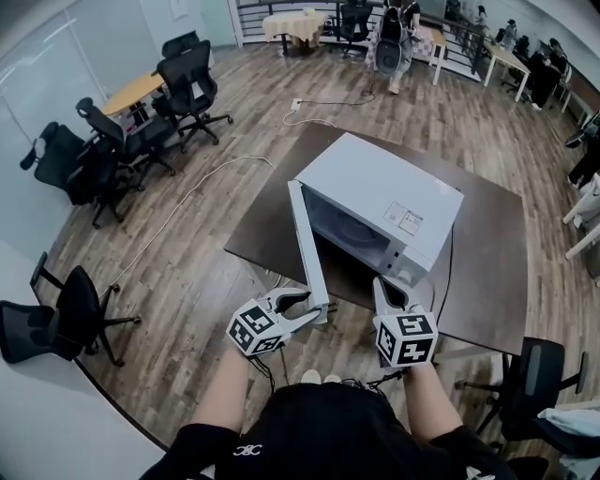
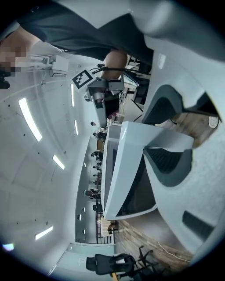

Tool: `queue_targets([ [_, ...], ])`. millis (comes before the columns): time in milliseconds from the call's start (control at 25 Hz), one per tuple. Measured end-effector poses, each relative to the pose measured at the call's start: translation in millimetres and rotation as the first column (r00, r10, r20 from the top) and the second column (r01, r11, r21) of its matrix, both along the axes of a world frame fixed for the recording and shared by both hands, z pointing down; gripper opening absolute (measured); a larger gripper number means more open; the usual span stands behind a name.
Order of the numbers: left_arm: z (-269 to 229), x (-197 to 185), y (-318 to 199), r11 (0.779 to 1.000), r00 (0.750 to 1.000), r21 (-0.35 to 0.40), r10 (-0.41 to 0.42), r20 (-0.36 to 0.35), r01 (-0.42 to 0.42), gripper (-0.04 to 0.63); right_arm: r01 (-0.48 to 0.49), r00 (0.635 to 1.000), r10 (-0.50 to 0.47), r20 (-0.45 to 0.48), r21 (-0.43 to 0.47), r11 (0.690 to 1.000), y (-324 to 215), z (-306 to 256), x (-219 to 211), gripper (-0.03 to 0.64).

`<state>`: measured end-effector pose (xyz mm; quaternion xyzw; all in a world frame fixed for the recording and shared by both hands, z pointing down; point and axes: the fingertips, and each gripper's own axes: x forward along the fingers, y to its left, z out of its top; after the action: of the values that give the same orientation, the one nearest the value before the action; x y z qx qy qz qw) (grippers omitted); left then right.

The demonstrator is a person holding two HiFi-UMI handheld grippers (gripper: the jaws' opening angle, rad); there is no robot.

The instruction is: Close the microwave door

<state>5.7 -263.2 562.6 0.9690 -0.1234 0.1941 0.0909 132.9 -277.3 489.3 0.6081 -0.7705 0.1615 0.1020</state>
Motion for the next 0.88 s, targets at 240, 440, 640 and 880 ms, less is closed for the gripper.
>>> queue_targets([
  [240, 0, 31, -2, 1.0, 1.0, 0.02, 0.023, 0.017, -0.023, 0.186, -0.08, 0.997, 0.08, 0.001, 0.003, 0.997, 12, -2, 31, 0.009],
  [440, 1, 52, -5, 1.0, 1.0, 0.024, 0.019, 0.023, -0.02, 0.184, -0.139, 0.99, 0.139, -0.001, 0.002, 0.99, 23, -1, 52, 0.009],
  [640, 4, 71, -11, 1.0, 1.0, 0.022, 0.014, 0.028, -0.014, 0.179, -0.188, 0.982, 0.188, 0.006, 0.003, 0.982, 32, 1, 65, 0.009],
  [880, 3, 95, -17, 0.999, 0.999, 0.039, -0.034, 0.039, 0.032, 0.178, -0.239, 0.971, 0.239, 0.009, 0.005, 0.971, 47, 0, 76, 0.009],
])
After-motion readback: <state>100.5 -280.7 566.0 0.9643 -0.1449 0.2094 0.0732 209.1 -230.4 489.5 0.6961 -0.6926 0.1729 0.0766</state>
